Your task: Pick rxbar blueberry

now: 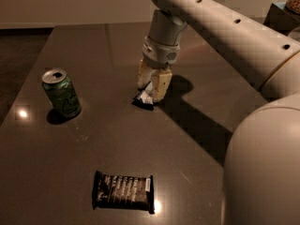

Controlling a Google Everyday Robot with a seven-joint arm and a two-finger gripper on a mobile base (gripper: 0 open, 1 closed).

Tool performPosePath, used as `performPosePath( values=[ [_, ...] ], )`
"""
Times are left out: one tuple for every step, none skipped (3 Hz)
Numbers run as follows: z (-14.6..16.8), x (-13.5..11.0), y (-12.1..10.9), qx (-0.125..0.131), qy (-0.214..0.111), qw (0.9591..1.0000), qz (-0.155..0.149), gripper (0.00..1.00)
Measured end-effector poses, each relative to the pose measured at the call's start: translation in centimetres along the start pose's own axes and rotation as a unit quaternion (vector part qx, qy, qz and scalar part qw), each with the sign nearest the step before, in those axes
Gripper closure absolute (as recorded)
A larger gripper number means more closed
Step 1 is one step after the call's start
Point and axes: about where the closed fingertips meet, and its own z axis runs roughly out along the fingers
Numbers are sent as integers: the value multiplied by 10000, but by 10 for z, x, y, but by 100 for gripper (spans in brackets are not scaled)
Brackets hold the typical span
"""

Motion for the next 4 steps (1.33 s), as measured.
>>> performPosePath(
  values=[
    [-3, -1, 0, 1, -1, 10000, 0, 88],
    [-24, -13, 5, 259, -37, 9994, 221, 100],
    [-58, -33, 9, 572, -106, 9972, 477, 100],
    [-85, -48, 14, 810, -206, 9944, 646, 100]
  ],
)
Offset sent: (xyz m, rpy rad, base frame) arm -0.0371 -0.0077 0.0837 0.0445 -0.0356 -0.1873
